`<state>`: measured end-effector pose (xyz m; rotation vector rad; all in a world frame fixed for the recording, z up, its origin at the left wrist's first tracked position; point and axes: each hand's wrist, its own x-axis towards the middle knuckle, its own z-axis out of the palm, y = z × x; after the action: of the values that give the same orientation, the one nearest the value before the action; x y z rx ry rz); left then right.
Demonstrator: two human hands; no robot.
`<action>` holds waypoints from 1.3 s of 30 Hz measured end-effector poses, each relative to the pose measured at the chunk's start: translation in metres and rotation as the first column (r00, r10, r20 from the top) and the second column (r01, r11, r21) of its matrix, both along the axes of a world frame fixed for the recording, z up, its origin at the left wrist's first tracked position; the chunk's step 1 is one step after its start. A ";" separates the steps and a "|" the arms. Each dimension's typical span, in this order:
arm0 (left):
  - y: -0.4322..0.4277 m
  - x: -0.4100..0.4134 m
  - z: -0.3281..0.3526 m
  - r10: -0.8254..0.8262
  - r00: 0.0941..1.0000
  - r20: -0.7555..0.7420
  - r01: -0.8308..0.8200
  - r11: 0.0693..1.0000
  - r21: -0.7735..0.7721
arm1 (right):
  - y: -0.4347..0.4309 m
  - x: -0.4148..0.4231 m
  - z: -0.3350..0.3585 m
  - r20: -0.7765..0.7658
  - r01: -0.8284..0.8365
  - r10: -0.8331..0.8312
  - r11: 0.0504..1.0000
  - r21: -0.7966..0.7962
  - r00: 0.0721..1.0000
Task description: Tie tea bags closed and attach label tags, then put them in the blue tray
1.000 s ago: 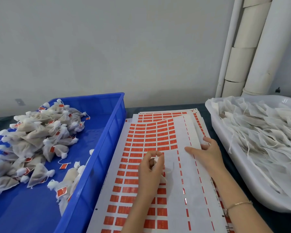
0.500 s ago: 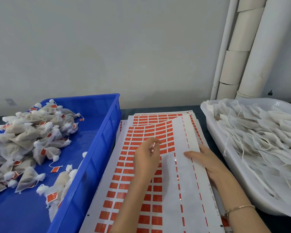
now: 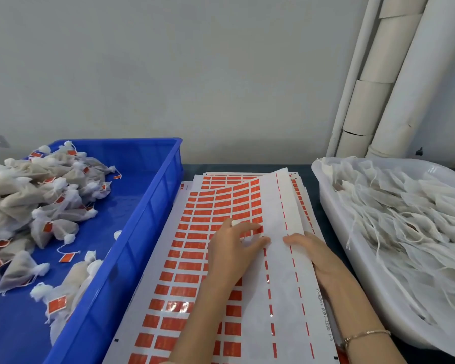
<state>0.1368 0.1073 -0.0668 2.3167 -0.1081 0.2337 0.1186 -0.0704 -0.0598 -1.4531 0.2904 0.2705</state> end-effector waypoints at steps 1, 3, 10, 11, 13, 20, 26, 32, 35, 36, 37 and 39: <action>0.001 0.001 0.000 0.003 1.000 -0.003 -0.003 1.000 -0.006 | 0.000 0.000 0.000 -0.008 -0.001 0.001 1.000 -0.005 1.000; 0.003 0.002 -0.001 0.006 1.000 -0.013 -0.006 1.000 -0.023 | 0.002 0.001 -0.001 -0.012 -0.011 0.011 1.000 -0.012 1.000; 0.001 0.002 -0.004 0.022 1.000 -0.020 -0.024 0.995 -0.101 | 0.005 0.003 -0.002 0.008 -0.019 0.019 0.997 -0.070 1.000; 0.001 0.002 -0.004 0.021 1.000 -0.020 -0.023 0.992 -0.124 | 0.005 0.003 -0.003 0.008 -0.022 0.023 0.997 -0.072 1.000; 0.000 0.002 -0.004 0.016 1.000 -0.017 -0.018 0.986 -0.167 | 0.006 0.003 -0.003 0.003 -0.008 0.008 0.997 -0.079 1.000; 0.001 0.001 -0.004 0.034 0.999 0.017 -0.030 0.982 -0.188 | 0.006 0.006 -0.004 -0.006 0.003 -0.003 0.997 -0.082 1.000; 0.005 0.002 -0.001 0.075 0.996 0.040 -0.066 0.977 -0.201 | 0.006 0.006 0.000 -0.028 -0.013 0.009 0.992 -0.124 1.000; 0.010 0.004 -0.001 0.143 0.989 0.030 -0.129 0.950 -0.286 | 0.008 0.005 0.002 0.052 -0.005 0.015 0.981 -0.195 0.999; 0.014 0.004 0.000 0.175 0.983 0.049 -0.148 0.930 -0.337 | 0.010 0.002 0.002 0.140 0.061 -0.025 0.964 -0.260 0.990; 0.015 0.005 -0.001 0.187 0.981 0.055 -0.155 0.922 -0.354 | 0.011 0.000 0.002 0.166 0.083 -0.038 0.957 -0.277 0.985; 0.017 0.005 -0.001 0.201 0.978 0.060 -0.165 0.914 -0.372 | 0.011 -0.001 0.002 0.189 0.098 -0.044 0.953 -0.287 0.981; 0.020 0.005 -0.001 0.241 0.968 0.067 -0.194 0.892 -0.408 | 0.012 -0.002 0.002 0.222 0.116 -0.051 0.950 -0.291 0.974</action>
<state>0.1419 0.1273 -0.0676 1.9030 0.1337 0.4614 0.1162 -0.0581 -0.0576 -1.7524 0.2260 -0.0020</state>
